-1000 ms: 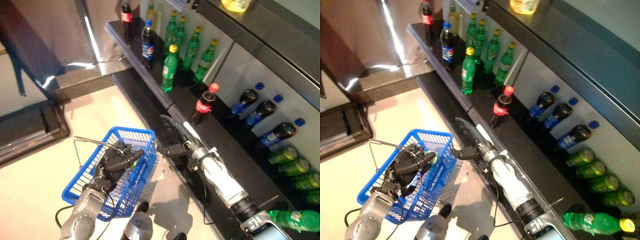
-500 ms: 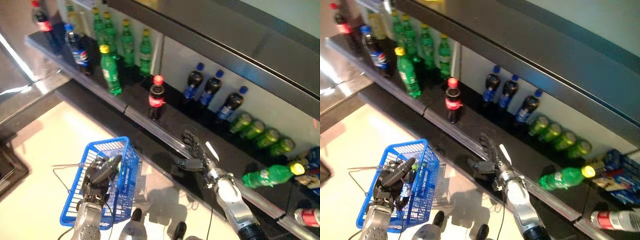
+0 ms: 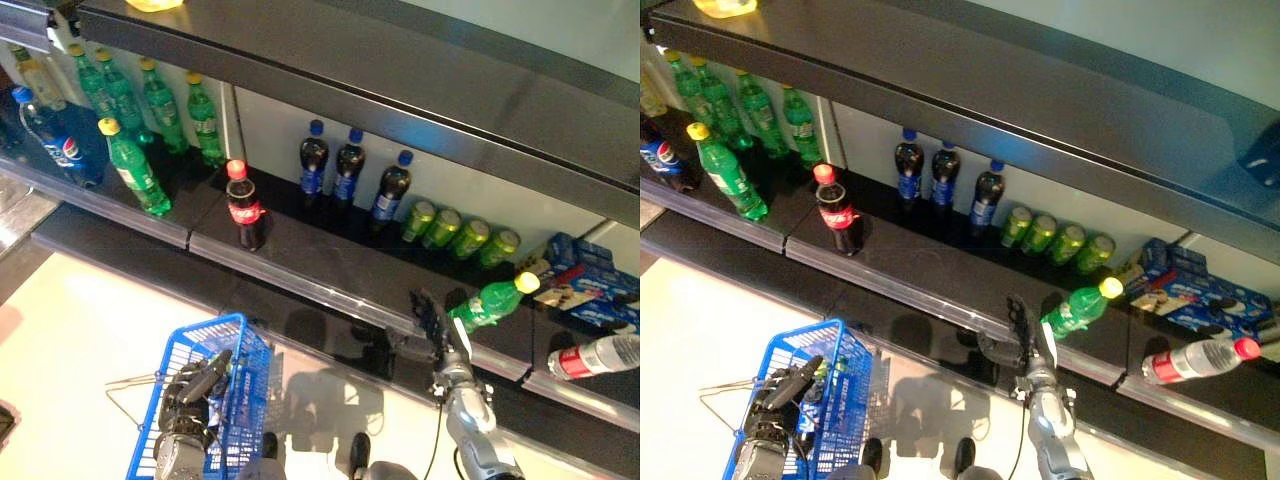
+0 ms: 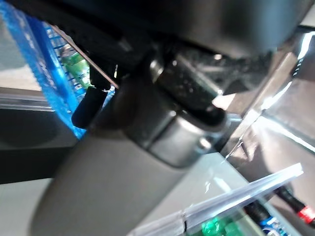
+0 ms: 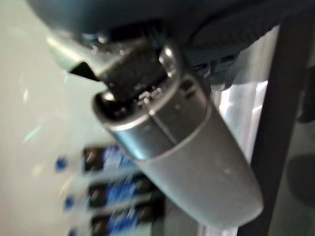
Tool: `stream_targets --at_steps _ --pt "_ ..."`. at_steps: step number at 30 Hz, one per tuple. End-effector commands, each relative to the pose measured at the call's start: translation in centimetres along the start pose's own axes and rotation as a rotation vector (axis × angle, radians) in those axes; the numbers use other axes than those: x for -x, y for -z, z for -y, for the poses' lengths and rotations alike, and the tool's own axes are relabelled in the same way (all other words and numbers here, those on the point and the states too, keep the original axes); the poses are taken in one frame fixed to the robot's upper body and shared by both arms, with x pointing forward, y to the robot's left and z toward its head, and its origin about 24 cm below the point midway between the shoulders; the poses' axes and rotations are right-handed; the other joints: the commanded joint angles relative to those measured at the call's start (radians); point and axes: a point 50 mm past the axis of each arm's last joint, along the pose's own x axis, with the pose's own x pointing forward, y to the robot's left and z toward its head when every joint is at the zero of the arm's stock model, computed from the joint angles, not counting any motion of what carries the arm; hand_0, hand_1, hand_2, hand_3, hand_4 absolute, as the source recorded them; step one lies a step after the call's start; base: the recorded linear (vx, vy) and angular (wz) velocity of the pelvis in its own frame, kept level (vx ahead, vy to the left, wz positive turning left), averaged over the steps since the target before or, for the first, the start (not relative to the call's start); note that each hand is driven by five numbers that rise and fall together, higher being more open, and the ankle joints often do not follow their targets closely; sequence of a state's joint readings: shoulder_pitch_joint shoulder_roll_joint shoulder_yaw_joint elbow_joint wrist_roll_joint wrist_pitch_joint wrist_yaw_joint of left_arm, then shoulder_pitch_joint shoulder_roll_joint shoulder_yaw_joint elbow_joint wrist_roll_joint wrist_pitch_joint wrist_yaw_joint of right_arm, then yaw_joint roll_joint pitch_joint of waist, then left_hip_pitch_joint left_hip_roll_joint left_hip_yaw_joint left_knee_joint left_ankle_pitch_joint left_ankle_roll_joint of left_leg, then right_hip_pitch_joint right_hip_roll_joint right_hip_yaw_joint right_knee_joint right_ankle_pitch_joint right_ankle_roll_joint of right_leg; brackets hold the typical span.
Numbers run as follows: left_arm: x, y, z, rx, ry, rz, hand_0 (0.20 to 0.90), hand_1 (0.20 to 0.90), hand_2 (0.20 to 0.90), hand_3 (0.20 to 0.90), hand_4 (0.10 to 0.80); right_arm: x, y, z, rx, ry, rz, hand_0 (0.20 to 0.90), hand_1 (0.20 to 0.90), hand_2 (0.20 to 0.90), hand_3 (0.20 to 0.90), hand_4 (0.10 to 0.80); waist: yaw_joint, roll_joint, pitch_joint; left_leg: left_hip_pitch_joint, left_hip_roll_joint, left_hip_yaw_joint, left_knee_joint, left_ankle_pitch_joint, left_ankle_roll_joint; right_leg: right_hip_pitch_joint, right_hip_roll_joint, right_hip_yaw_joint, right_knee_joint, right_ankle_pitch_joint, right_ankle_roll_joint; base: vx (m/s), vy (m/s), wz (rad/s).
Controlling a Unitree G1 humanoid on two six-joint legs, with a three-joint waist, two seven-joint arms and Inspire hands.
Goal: Pick up the drink and place into the basket.
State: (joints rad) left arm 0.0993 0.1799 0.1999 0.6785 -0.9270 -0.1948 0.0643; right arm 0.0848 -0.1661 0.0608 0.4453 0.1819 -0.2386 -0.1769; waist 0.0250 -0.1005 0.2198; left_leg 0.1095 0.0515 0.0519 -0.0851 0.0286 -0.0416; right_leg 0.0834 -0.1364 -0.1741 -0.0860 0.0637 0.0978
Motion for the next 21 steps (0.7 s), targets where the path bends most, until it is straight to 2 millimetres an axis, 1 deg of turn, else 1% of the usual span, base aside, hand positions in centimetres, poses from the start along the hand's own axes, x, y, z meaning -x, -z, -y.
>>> stream_targets --at_steps 1,2,4,6,7,9,10,12,13,14,17,21 --pt "-1.1 -6.3 1.7 -0.099 0.087 0.366 0.300 0.300 0.300 0.200 0.100 0.3 0.1 4.5 0.011 0.200 0.031 0.900 0.900 0.900 0.900 0.800 -0.009 0.108 -0.194 -0.022 -0.015 0.019 -0.002 -0.003 0.019 0.025 -0.030 -0.013 0.050 -0.018 0.019 -0.007 0.023 -0.19" --pt "-1.2 -5.9 1.1 -0.113 0.061 0.341 0.300 0.300 0.300 0.200 0.100 0.6 0.9 5.3 -0.007 0.243 -0.002 0.900 0.900 0.900 0.900 0.800 -0.015 0.110 -0.194 -0.021 -0.015 0.020 -0.002 -0.005 0.018 0.026 -0.029 -0.006 0.045 -0.016 0.017 -0.010 0.027 -0.20" --pt "-1.3 -5.4 0.5 -0.129 0.031 0.311 0.300 0.300 0.300 0.200 0.100 0.9 1.9 6.2 -0.007 0.294 -0.042 0.900 0.900 0.900 0.900 0.800 -0.023 0.111 -0.195 -0.018 -0.015 0.023 -0.002 -0.007 0.017 0.026 -0.026 0.003 0.040 -0.013 0.016 -0.008 0.025 -0.09" --pt "-1.5 -4.9 0.0 -0.147 0.007 0.283 0.300 0.300 0.300 0.200 0.100 1.4 3.1 7.3 -0.012 0.347 -0.087 0.900 0.900 0.900 0.900 0.800 -0.029 0.111 -0.198 -0.016 -0.014 0.025 -0.002 -0.009 0.015 0.025 -0.024 0.012 0.037 -0.012 0.015 0.000 0.000 0.00" --pt "-1.5 -4.8 -0.1 -0.149 0.005 0.277 0.300 0.300 0.300 0.200 0.100 1.4 3.3 7.4 -0.013 0.355 -0.095 0.900 0.900 0.900 0.900 0.800 -0.029 0.112 -0.197 -0.016 -0.014 0.026 -0.002 -0.010 0.015 0.025 -0.023 0.014 0.037 -0.011 0.015 0.000 0.000 0.00" --pt "-1.6 -4.4 -0.7 -0.170 -0.010 0.248 0.300 0.300 0.300 0.200 0.100 2.0 4.6 8.6 -0.015 0.410 -0.150 0.900 0.900 0.900 0.900 0.800 -0.033 0.112 -0.198 -0.013 -0.014 0.030 -0.002 -0.013 0.015 0.024 -0.020 0.020 0.035 -0.011 0.012 0.000 0.000 0.00" --pt "-1.6 -4.3 -0.7 -0.171 -0.011 0.245 0.300 0.300 0.300 0.200 0.100 2.1 4.7 8.7 -0.018 0.416 -0.154 0.900 0.900 0.900 0.900 0.800 -0.033 0.112 -0.198 -0.013 -0.014 0.030 -0.002 -0.013 0.015 0.023 -0.020 0.021 0.035 -0.011 0.011 0.000 0.000 0.00" --pt "-1.7 -3.9 -1.1 -0.192 -0.031 0.215 0.300 0.300 0.300 0.200 0.100 2.7 5.8 9.5 -0.029 0.462 -0.208 0.900 0.900 0.900 0.900 0.800 -0.032 0.112 -0.199 -0.010 -0.016 0.032 -0.002 -0.016 0.016 0.022 -0.020 0.024 0.035 -0.011 0.011 0.000 0.000 0.00" --pt "-1.8 -3.9 -1.2 -0.201 -0.035 0.209 0.300 0.300 0.300 0.200 0.100 2.7 5.9 9.5 -0.025 0.471 -0.218 0.900 0.900 0.900 0.900 0.800 -0.032 0.111 -0.199 -0.010 -0.017 0.033 -0.002 -0.016 0.016 0.021 -0.020 0.025 0.035 -0.011 0.012 -0.003 0.002 -0.04" --pt "-1.7 -3.7 -1.6 -0.220 -0.049 0.195 0.300 0.300 0.300 0.200 0.100 3.2 6.5 9.9 -0.007 0.474 -0.246 0.900 0.900 0.900 0.900 0.800 -0.032 0.111 -0.200 -0.009 -0.017 0.033 -0.002 -0.018 0.017 0.021 -0.019 0.026 0.037 -0.012 0.011 0.003 -0.001 -0.05" --pt "-1.6 -3.3 -2.6 -0.239 -0.078 0.166 0.300 0.300 0.300 0.200 0.100 3.9 7.6 10.5 0.021 0.482 -0.304 0.900 0.900 0.900 0.900 0.800 -0.030 0.110 -0.201 -0.006 -0.021 0.026 -0.002 -0.021 0.019 0.020 -0.017 0.032 0.040 -0.013 0.010 0.008 -0.007 -0.10" --pt "-1.5 -3.1 -3.4 -0.253 -0.105 0.143 0.300 0.300 0.300 0.200 0.100 4.6 8.6 10.6 0.056 0.469 -0.373 0.900 0.900 0.900 0.900 0.800 -0.030 0.110 -0.203 -0.003 -0.023 0.024 -0.001 -0.025 0.022 0.018 -0.014 0.042 0.043 -0.018 0.009 0.009 -0.008 -0.03"
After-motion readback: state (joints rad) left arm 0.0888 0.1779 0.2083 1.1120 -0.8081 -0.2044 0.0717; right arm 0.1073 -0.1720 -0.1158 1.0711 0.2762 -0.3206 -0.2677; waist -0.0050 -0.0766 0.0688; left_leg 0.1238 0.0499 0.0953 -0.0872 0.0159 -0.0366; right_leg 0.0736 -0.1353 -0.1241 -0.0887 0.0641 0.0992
